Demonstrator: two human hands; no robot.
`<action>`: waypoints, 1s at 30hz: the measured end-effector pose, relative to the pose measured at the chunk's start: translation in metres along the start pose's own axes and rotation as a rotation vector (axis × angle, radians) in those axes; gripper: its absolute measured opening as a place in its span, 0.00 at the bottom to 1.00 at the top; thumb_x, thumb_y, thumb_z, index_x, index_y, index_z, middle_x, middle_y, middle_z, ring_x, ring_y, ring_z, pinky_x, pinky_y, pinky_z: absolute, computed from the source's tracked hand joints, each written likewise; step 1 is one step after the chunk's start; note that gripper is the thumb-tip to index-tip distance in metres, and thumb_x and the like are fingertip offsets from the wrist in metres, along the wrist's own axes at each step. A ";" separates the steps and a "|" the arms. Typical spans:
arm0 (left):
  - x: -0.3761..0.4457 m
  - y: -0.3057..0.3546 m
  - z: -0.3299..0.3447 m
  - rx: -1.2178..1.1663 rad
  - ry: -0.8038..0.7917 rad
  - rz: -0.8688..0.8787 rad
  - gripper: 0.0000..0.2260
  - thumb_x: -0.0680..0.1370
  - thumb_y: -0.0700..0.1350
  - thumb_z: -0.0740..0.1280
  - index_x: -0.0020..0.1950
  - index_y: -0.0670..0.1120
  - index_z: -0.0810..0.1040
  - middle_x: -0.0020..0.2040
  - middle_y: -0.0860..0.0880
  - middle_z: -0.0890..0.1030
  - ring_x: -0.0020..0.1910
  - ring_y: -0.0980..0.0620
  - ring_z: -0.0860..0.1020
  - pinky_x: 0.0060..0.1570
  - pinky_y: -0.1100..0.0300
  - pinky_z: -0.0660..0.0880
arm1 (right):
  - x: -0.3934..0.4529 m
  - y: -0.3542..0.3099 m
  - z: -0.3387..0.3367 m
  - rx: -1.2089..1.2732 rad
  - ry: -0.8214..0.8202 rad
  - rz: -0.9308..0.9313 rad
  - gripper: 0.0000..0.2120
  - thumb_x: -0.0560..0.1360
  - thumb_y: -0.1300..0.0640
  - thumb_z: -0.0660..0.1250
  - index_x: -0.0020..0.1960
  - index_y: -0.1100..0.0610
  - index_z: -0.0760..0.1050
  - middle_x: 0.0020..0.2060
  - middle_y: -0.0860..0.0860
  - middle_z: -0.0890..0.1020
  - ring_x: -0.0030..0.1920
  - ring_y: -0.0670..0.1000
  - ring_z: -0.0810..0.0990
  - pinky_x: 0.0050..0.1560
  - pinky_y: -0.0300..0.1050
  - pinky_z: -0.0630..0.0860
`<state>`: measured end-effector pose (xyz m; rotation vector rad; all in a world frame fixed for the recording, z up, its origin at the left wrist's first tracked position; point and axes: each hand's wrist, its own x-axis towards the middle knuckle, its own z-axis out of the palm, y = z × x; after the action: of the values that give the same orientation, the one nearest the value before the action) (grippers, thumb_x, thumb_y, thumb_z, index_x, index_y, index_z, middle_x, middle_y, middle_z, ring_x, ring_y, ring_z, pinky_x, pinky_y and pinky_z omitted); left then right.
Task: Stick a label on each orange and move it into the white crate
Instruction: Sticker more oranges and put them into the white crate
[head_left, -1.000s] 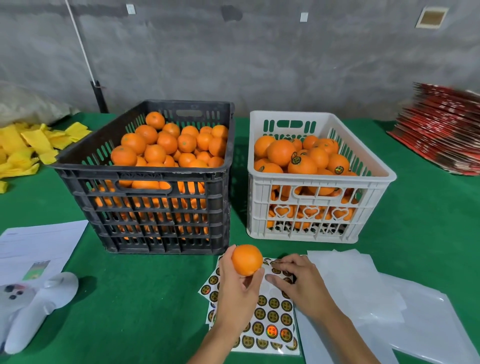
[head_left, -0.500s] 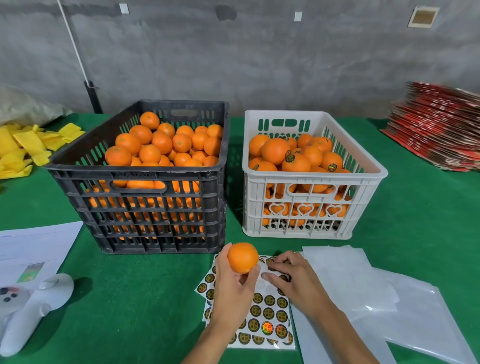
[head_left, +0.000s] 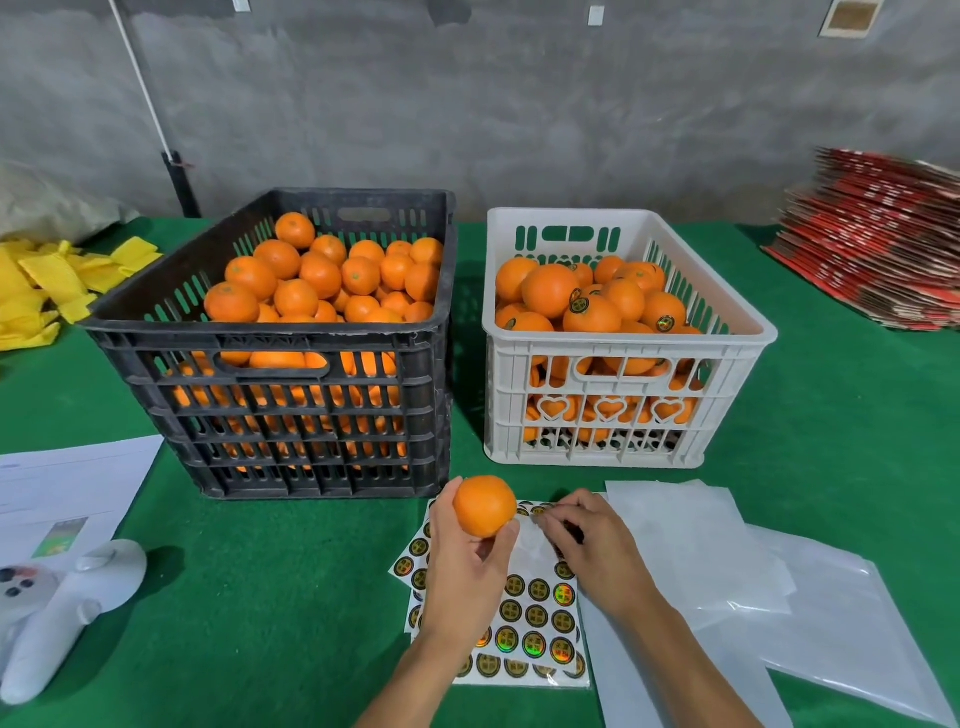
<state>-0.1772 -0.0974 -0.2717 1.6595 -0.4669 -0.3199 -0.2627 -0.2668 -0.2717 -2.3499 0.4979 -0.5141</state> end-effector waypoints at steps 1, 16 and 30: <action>0.000 0.000 0.000 0.003 0.000 -0.004 0.33 0.79 0.52 0.74 0.77 0.62 0.58 0.69 0.51 0.72 0.58 0.58 0.83 0.55 0.65 0.79 | 0.003 -0.002 0.000 0.034 0.038 0.062 0.07 0.81 0.52 0.69 0.49 0.51 0.85 0.44 0.44 0.77 0.48 0.43 0.77 0.51 0.44 0.74; 0.005 0.001 -0.003 0.005 0.031 0.038 0.23 0.83 0.35 0.68 0.72 0.56 0.71 0.69 0.45 0.74 0.63 0.50 0.81 0.58 0.58 0.81 | -0.011 -0.093 0.027 -0.208 0.256 -0.150 0.21 0.79 0.37 0.64 0.62 0.49 0.82 0.59 0.42 0.77 0.56 0.44 0.76 0.53 0.42 0.79; 0.144 0.253 0.002 0.227 -0.090 0.695 0.32 0.84 0.35 0.63 0.85 0.55 0.58 0.83 0.59 0.57 0.73 0.53 0.74 0.69 0.53 0.77 | 0.155 -0.189 -0.149 -0.170 0.650 -0.252 0.21 0.83 0.51 0.65 0.73 0.57 0.74 0.73 0.51 0.74 0.72 0.51 0.72 0.71 0.45 0.69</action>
<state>-0.0820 -0.1930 -0.0136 1.5926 -1.1380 0.1825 -0.1631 -0.2872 -0.0039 -2.3860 0.5473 -1.4229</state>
